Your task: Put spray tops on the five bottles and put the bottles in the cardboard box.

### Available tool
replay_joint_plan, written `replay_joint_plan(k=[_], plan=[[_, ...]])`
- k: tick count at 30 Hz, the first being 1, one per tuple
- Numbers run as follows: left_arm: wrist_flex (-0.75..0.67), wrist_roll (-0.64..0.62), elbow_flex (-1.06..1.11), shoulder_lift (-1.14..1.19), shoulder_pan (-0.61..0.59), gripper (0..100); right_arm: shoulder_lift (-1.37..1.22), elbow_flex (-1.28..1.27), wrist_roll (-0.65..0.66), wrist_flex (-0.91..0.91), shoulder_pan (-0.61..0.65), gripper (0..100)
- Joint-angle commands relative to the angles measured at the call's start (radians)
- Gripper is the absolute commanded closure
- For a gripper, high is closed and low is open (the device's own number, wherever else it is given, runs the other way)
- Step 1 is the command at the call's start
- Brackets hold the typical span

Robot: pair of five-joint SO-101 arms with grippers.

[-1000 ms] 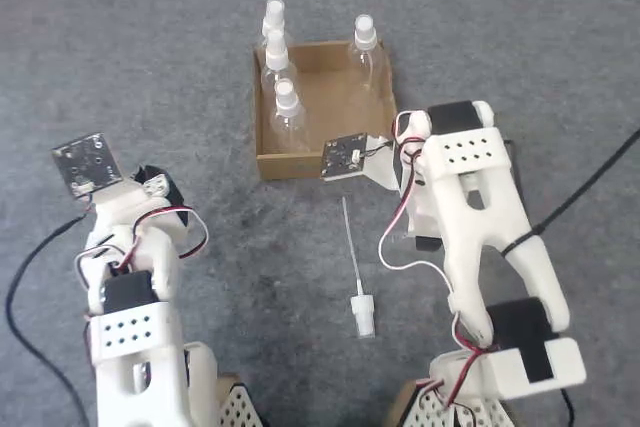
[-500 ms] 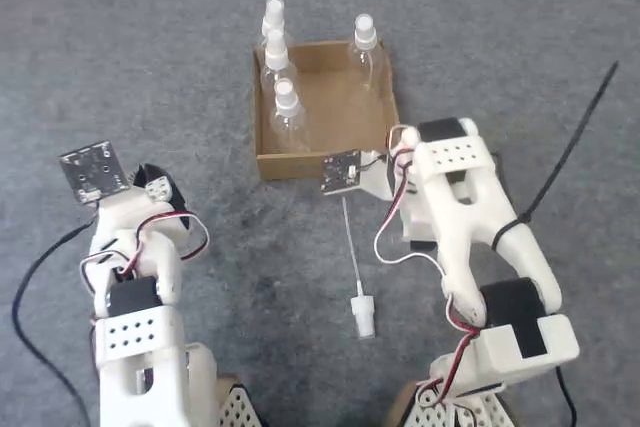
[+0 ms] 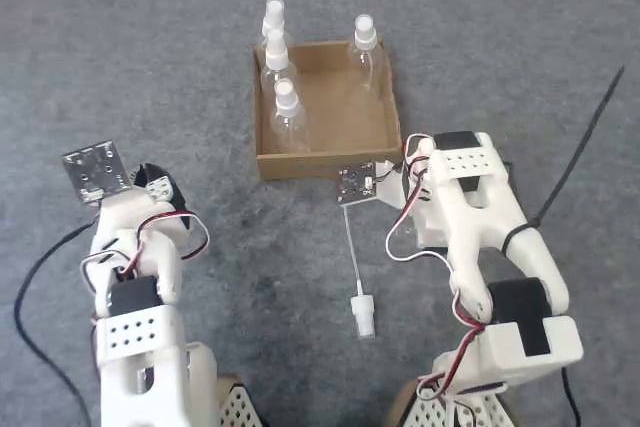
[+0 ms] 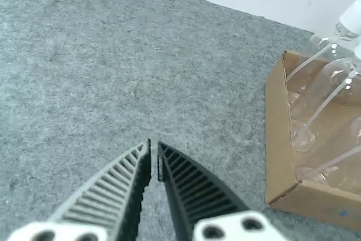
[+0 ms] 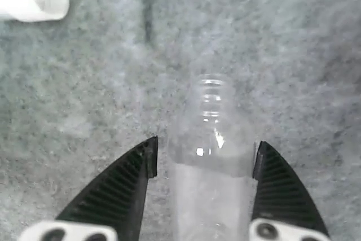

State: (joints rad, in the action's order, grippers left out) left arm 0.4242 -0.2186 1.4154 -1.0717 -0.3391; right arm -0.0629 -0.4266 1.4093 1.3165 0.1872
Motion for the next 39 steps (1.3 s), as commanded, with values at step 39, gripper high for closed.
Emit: replay_joint_plan(k=[39], plan=[[-0.032,0.008,-0.012,-0.014,0.000,99,-0.099,0.244,-0.535,0.105,0.051,95.4]])
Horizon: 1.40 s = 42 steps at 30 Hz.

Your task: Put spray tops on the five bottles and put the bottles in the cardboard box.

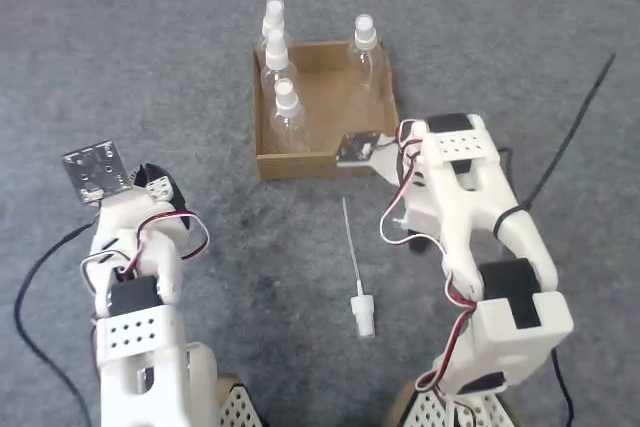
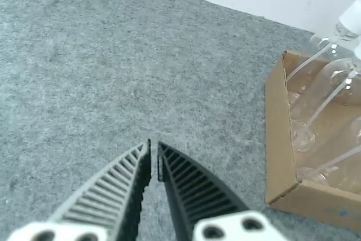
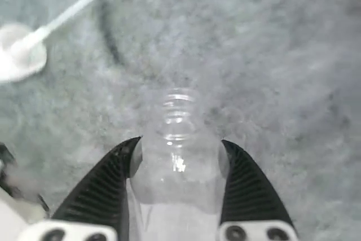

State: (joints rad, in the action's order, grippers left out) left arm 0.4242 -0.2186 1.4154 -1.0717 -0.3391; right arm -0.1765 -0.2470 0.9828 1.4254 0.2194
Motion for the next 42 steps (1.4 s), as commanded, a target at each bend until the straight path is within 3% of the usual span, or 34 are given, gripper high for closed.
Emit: replay_joint_plan(k=[1,8,19,23,37,42], plan=[[-0.032,0.008,-0.012,-0.014,0.000,99,0.015,0.063,-0.149,-0.015,0.021,95.4],[-0.032,0.008,-0.012,-0.014,0.002,99,0.004,0.057,-0.347,-0.105,0.022,95.3],[-0.032,0.008,-0.012,-0.014,0.002,99,0.004,0.057,-0.500,-0.140,0.030,95.0],[-0.032,0.008,-0.012,-0.014,0.002,99,0.010,0.041,-0.511,-0.153,0.031,94.6],[-0.032,0.008,-0.012,-0.014,0.002,99,0.004,0.014,-0.520,-0.150,0.051,75.1],[-0.032,0.009,-0.012,-0.014,0.002,99,0.004,0.000,-0.493,-0.151,0.077,73.4]])
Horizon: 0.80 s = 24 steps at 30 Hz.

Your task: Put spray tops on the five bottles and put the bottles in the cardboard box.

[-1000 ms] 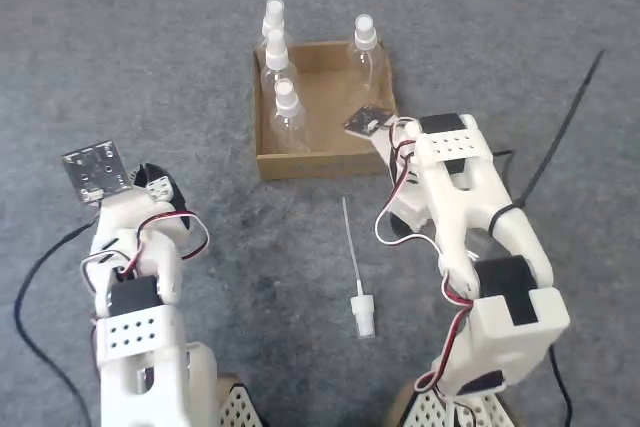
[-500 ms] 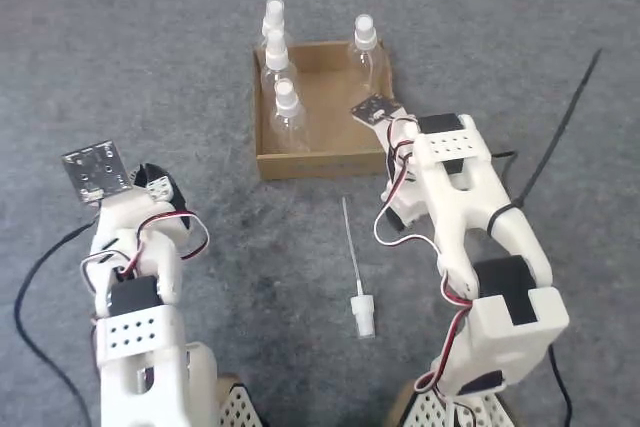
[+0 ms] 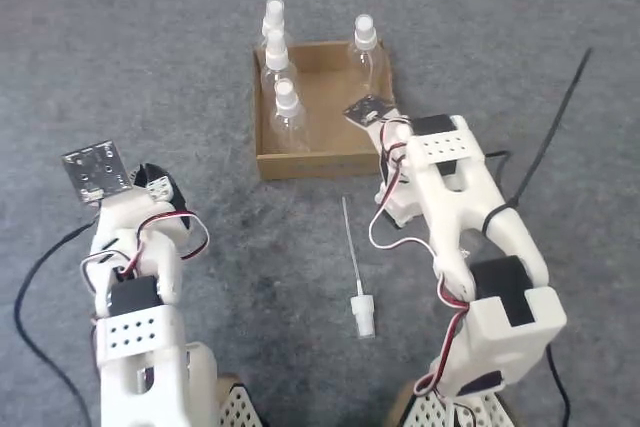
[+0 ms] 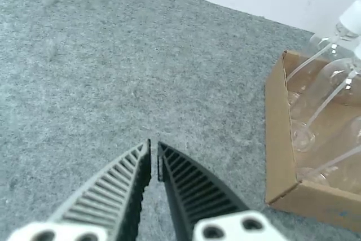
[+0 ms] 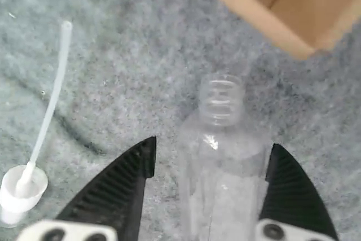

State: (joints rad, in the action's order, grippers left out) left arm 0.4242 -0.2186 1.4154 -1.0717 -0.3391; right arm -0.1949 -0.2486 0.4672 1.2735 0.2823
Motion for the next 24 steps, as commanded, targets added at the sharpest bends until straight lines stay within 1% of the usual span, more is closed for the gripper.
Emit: replay_joint_plan(k=[1,6,16,24], plan=[[-0.032,0.009,-0.012,-0.014,0.002,99,0.027,0.000,0.023,0.001,0.015,73.4],[-0.032,0.009,-0.012,-0.014,0.002,99,0.033,0.000,0.026,0.002,0.012,73.7],[-0.032,0.009,-0.012,-0.014,0.002,99,0.027,0.000,0.130,-0.005,0.007,73.8],[-0.032,0.009,-0.012,-0.014,0.002,99,0.022,-0.005,0.126,0.001,0.016,73.5]])
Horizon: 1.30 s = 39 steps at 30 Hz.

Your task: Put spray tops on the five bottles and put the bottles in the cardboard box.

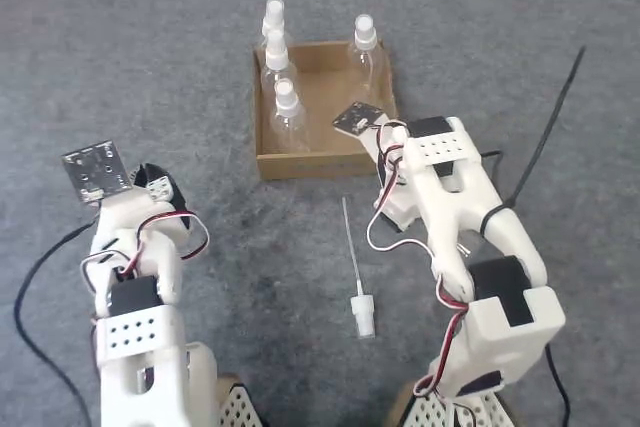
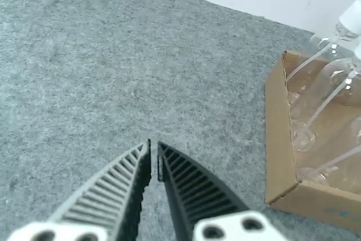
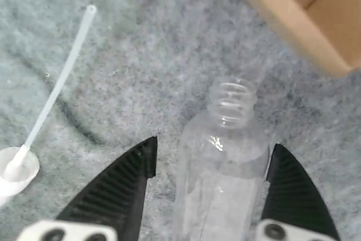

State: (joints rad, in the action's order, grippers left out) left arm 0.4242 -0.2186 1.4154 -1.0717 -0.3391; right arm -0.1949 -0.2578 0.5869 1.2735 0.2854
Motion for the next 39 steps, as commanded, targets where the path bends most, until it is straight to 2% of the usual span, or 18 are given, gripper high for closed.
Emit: replay_joint_plan(k=[1,9,15,22,32,39], plan=[[-0.032,0.009,-0.012,-0.014,0.002,99,0.022,0.005,0.006,0.001,0.013,73.5],[-0.032,0.009,-0.012,-0.014,0.002,99,0.021,0.006,0.021,-0.005,-0.035,73.9],[-0.032,0.009,-0.012,-0.014,0.002,99,0.021,0.005,0.080,0.001,-0.068,74.0],[-0.034,0.009,-0.012,-0.014,0.002,99,0.021,0.005,0.080,-0.001,-0.071,82.4],[-0.034,0.009,-0.012,-0.014,0.002,99,-0.074,0.012,0.080,-0.025,-0.067,83.1],[-0.034,0.009,-0.012,-0.014,0.002,99,0.007,0.009,0.072,-0.025,-0.071,97.8]])
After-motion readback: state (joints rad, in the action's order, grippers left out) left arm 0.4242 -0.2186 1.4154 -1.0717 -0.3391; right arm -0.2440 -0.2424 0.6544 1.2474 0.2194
